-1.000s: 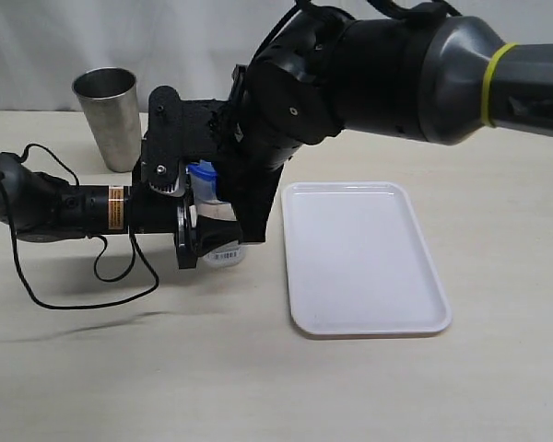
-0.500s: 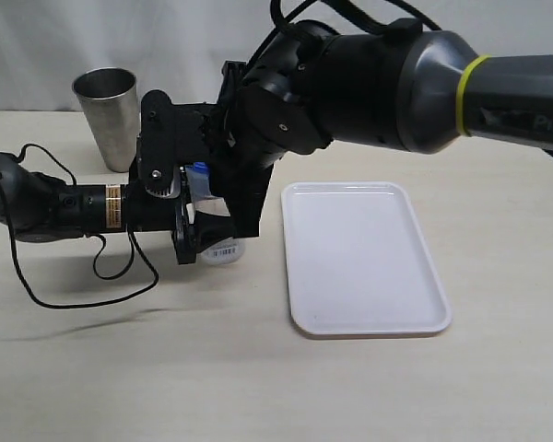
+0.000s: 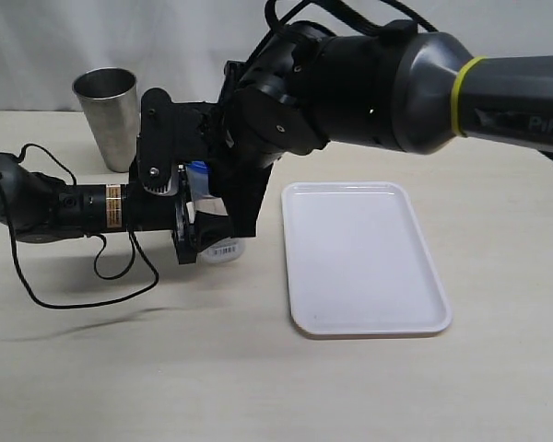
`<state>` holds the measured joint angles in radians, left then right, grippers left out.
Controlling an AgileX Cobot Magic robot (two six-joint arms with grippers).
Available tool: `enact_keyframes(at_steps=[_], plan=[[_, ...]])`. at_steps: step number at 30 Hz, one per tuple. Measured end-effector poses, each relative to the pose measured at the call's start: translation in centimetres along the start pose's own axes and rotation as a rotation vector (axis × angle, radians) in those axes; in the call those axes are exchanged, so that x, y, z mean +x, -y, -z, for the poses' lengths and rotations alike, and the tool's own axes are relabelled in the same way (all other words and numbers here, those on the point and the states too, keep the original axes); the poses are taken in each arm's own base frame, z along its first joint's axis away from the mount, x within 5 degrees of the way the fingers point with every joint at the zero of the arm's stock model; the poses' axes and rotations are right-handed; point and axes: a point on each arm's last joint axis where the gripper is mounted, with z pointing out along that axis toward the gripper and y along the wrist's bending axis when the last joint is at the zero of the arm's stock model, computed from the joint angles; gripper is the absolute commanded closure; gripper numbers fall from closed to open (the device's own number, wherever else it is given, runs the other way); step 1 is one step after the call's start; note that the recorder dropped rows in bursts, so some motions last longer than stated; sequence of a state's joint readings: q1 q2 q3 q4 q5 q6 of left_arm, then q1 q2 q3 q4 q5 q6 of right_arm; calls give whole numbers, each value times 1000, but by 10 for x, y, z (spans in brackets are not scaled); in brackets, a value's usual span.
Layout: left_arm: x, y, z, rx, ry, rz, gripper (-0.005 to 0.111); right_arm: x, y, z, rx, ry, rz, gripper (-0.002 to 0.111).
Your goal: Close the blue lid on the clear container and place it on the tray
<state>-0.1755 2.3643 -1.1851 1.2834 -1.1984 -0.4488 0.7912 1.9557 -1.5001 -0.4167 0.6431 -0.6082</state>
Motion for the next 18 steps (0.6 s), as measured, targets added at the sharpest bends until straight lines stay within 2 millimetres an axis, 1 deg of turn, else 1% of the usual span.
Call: enact_keyframes(at_steps=[5,9,14,16,18], plan=[[-1,2,0,22,9,-88,107,-1,0,9,-30,21,-68,57],[-1,4,-1,39,13,-134,107,-1,2,26,-41,50,-124,57],[-2,10,-4,82,22,-233,107,5,0,46,-83,44,-185,58],[-2,12,-5,97,27,-265,107,6,1,55,-80,57,-216,58],[-3,13,-6,107,31,-289,107,6,7,70,-51,96,-254,58]])
